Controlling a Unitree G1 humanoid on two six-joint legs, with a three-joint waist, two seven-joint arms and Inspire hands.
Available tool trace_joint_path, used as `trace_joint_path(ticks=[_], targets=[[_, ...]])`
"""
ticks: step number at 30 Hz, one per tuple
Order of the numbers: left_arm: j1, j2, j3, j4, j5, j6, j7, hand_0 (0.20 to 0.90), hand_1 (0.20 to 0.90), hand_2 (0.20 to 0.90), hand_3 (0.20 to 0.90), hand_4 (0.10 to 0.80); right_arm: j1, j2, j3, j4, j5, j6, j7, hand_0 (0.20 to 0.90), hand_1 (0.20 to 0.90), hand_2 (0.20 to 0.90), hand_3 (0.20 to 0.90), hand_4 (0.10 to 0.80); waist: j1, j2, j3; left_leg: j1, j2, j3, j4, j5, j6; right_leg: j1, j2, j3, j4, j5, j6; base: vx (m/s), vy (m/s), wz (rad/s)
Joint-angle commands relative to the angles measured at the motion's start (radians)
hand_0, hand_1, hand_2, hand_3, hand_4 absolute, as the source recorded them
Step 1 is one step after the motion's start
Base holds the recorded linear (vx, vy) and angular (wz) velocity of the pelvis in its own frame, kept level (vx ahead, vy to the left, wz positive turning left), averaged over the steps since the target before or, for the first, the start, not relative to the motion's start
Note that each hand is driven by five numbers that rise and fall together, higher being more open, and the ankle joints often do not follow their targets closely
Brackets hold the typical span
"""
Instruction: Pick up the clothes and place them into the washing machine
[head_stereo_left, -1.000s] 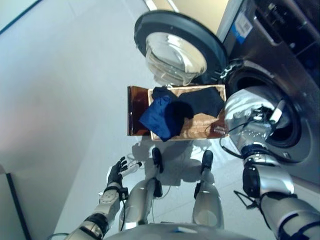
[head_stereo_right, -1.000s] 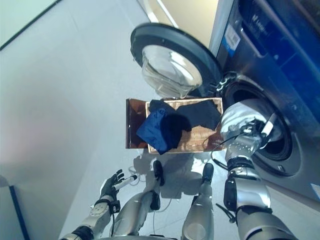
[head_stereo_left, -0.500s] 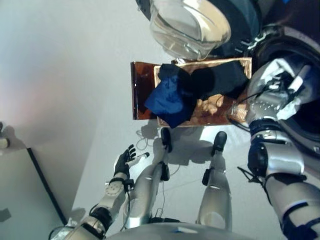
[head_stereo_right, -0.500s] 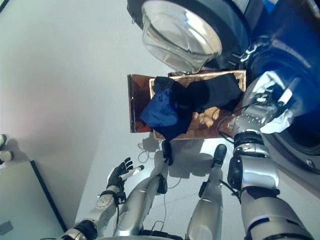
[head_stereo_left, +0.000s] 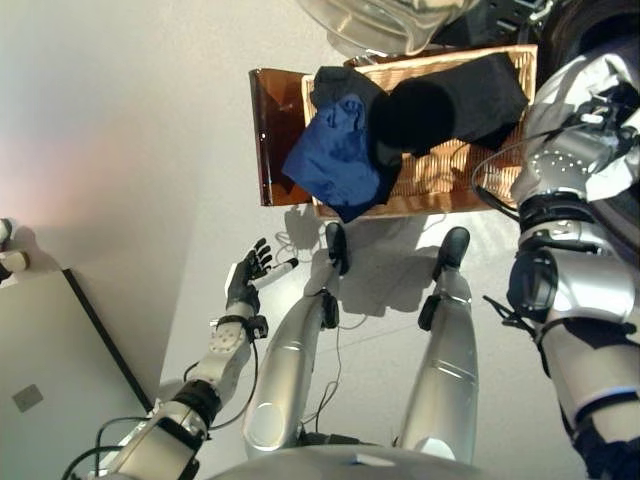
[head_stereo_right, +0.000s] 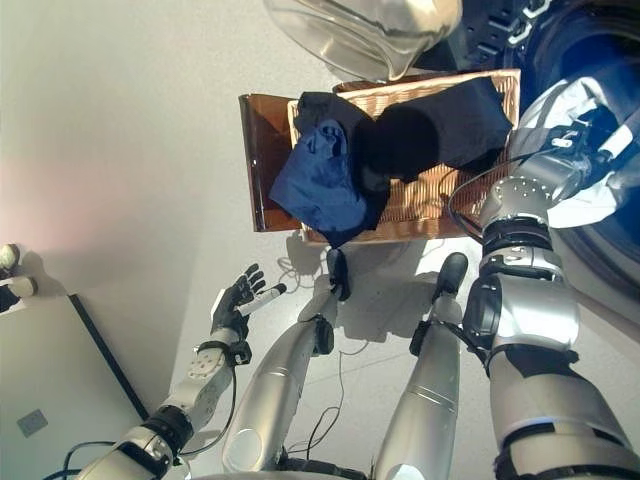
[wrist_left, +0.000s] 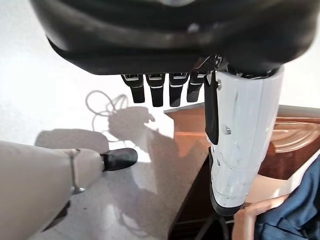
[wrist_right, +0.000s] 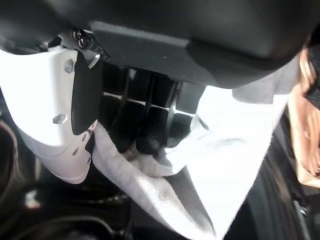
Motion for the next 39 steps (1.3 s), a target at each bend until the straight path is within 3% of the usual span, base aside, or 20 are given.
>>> trace_joint_path(ticks=[1,12,15,25,30,39], targets=[[0.040,0.038,0.004,0.001,-0.019,-0.035,0.028,0.900,0.900,0.900,0.900,0.800,-0.071,-0.135,0.057,-0.014,-0.020,-0.056,0.027,0.200,0.200,0.200,0.200,0.300,0.022,0.065,-0.060,-0.027,0.074,-0.025,0.160,-0.162,-0.098,-0.018,0.005,0.026,0.068,-0.037,-0.002,0.022,0.030,-0.07],[0.059,0.056,0.015,-0.025,-0.003,-0.040,0.039,0.900,0.900,0.900,0.900,0.800,-0.171,-0.348,0.095,0.027,-0.096,-0.078,-0.064,0.200,0.200,0.200,0.200,0.300,0.013,0.072,-0.092,-0.022,0.071,-0.025,0.140,-0.164,-0.104,-0.032,0.002,0.035,0.065,-0.042,0.002,0.002,0.002,0.00],[0.080,0.074,0.028,-0.038,0.002,-0.049,0.051,0.900,0.900,0.900,0.900,0.800,-0.269,-0.427,0.159,-0.008,-0.116,-0.108,-0.083,0.200,0.200,0.200,0.200,0.300,0.019,0.071,-0.105,-0.046,0.071,-0.019,0.133,-0.159,-0.104,-0.069,0.001,0.045,0.066,-0.040,0.005,-0.003,-0.002,-0.03],[0.106,0.093,0.071,-0.062,-0.001,-0.068,0.069,0.900,0.900,0.900,0.900,0.800,-0.418,-0.457,0.288,-0.094,-0.137,-0.156,-0.075,0.200,0.200,0.200,0.200,0.300,0.030,0.066,-0.136,-0.115,0.075,-0.016,0.136,-0.149,-0.107,-0.172,-0.008,0.071,0.116,-0.044,0.006,0.000,0.000,0.01],[0.117,0.102,0.093,-0.067,-0.005,-0.075,0.077,0.900,0.900,0.900,0.900,0.800,-0.511,-0.475,0.398,-0.113,-0.175,-0.144,-0.082,0.200,0.200,0.200,0.200,0.300,0.039,0.059,-0.152,-0.147,0.072,-0.017,0.123,-0.137,-0.111,-0.220,-0.013,0.083,0.133,-0.043,0.008,0.003,-0.006,0.00],[0.116,0.114,0.092,-0.094,0.008,-0.078,0.086,0.900,0.900,0.900,0.900,0.800,-0.580,-0.484,0.489,-0.072,-0.208,-0.102,-0.090,0.200,0.200,0.200,0.200,0.300,0.047,0.054,-0.169,-0.197,0.067,-0.013,0.118,-0.126,-0.109,-0.288,-0.005,0.098,0.159,-0.043,0.008,0.010,-0.006,0.05]])
